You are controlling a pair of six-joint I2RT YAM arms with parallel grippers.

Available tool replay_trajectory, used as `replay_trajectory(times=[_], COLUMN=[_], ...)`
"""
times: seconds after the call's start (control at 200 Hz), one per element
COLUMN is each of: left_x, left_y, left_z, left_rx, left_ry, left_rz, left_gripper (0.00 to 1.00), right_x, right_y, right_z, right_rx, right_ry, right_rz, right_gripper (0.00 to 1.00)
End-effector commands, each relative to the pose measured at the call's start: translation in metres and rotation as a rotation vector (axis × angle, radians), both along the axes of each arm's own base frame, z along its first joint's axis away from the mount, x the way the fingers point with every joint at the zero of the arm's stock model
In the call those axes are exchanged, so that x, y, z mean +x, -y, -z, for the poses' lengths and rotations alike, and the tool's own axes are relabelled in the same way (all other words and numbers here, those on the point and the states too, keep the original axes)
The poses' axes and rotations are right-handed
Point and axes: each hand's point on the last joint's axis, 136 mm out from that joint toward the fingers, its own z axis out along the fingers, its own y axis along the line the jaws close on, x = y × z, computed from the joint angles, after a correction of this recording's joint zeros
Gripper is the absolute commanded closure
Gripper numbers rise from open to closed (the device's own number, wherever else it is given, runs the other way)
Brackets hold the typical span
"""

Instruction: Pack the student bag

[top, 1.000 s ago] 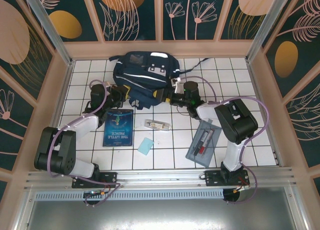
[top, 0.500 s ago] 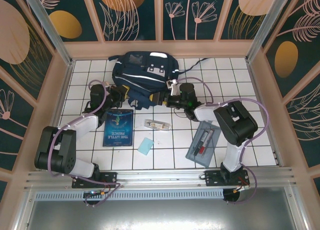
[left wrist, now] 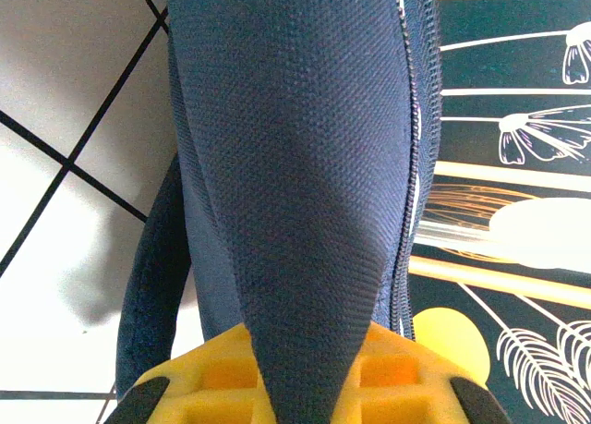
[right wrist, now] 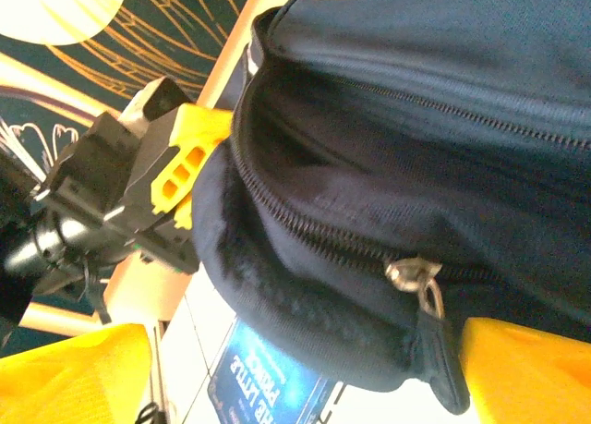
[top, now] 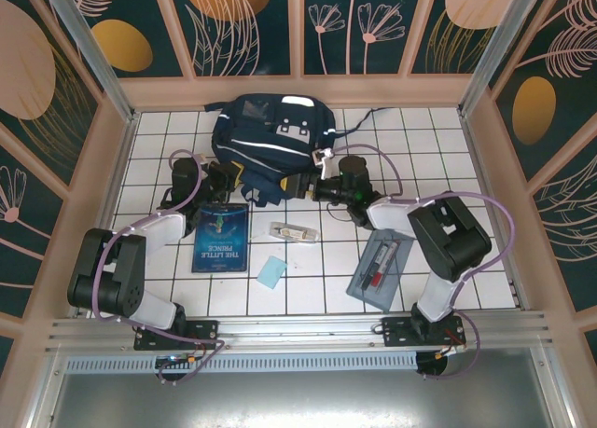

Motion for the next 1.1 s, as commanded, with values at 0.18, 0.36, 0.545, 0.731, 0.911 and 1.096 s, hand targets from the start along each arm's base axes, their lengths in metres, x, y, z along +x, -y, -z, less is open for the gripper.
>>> replay_trajectory(times=[0.18,0.36,0.545,0.731,0.911,1.096], left_x=[0.002,0.004,0.013,0.018,0.02,0.022], left_y=[0.012,0.012,0.013,0.014,0.015,0.011], left_z=[-0.027,-0.026,-0.023,-0.022,-0.022,-0.024], left_rx=[-0.02,-0.011,-0.006,0.004,0.006,0.012], left_ry=[0.093,0.089,0.084,0.082,0.08,0.087], left_rz=[0.058,0.059,0.063,0.069,0.072,0.067], left_gripper=[1.0,1.0,1.0,1.0,1.0,1.0], right_x=[0.024,0.019,0.013,0.013,0.013,0.014], right_y=[-0.01,-0.007,0.005,0.02,0.021,0.025], right_z=[0.023,0.024,0.023,0.018,0.019,0.023], right_rx=[-0.06,-0.06,-0.058,-0.05,-0.048,-0.061], right_ry=[-0.001,-0.01,-0.023,-0.032,-0.041,-0.044], right_rz=[0.01,0.005,0.026,0.053,0.044,0.052], right_gripper=[0.21,0.51,0.68,0.84,1.0,1.0])
